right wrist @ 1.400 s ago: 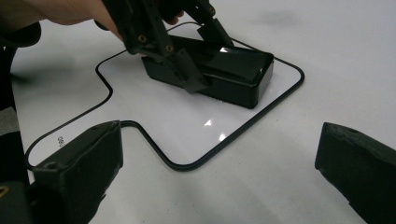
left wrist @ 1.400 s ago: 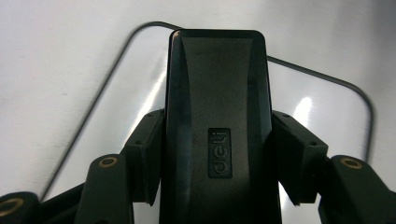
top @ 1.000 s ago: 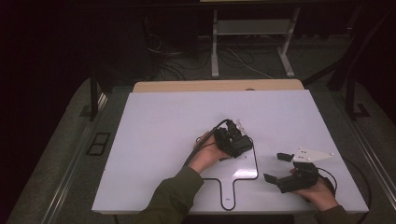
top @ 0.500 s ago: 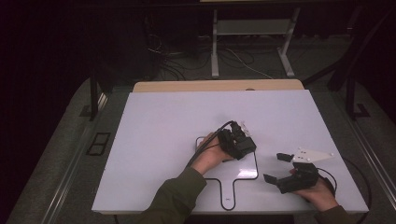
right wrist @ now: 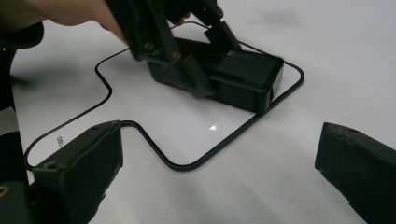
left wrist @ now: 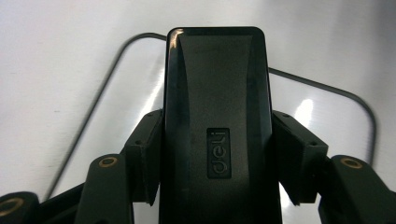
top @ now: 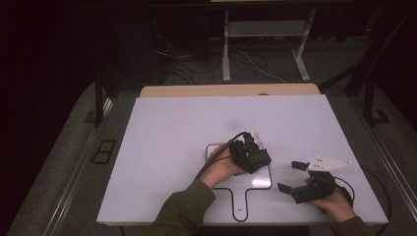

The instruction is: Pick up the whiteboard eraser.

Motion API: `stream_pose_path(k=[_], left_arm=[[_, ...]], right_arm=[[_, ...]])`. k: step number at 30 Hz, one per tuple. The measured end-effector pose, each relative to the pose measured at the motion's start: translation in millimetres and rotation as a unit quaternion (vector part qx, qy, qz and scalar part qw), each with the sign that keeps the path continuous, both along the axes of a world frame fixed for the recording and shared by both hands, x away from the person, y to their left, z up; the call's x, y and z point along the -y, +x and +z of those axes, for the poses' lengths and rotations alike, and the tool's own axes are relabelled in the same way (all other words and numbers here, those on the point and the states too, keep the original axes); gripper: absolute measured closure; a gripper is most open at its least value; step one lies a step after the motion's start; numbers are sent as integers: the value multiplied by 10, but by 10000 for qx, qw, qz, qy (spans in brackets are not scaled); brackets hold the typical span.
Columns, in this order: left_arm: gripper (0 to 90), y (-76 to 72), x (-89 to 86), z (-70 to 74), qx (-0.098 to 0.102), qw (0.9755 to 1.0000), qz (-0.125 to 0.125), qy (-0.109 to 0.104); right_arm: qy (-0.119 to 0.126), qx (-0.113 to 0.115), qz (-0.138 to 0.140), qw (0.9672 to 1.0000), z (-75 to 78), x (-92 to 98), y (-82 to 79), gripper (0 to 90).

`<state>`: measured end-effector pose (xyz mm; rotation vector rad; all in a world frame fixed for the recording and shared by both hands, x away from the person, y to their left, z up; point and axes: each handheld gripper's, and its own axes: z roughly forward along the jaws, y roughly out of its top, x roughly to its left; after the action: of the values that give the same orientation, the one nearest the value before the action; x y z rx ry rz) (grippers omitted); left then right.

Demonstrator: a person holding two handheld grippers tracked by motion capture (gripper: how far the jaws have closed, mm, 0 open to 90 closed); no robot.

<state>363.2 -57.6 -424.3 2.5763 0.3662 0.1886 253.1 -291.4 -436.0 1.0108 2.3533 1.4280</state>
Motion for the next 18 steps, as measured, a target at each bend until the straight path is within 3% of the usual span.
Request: stream_pose_path(k=[4,7,9,14,18], left_arm=[[393,143,-40,3,83,9997,224,48],[393,198,-81,-7,20,9995,325,-47],[393,170,-73,4,33,9997,243,35],[393,-17,-51,4,-58,10000,-60,3],[393,-68,-124,-1,-60,10000,-1,-60]], right_arm=[[2,4,6,10000,-1,4,1,0],[-14,9,4,10000,-5,6,2,0],[-20,18,10,10000,-4,6,2,0],[-11,21,6,10000,-3,6,2,0],[-24,17,-2,10000,-4,3,1,0]])
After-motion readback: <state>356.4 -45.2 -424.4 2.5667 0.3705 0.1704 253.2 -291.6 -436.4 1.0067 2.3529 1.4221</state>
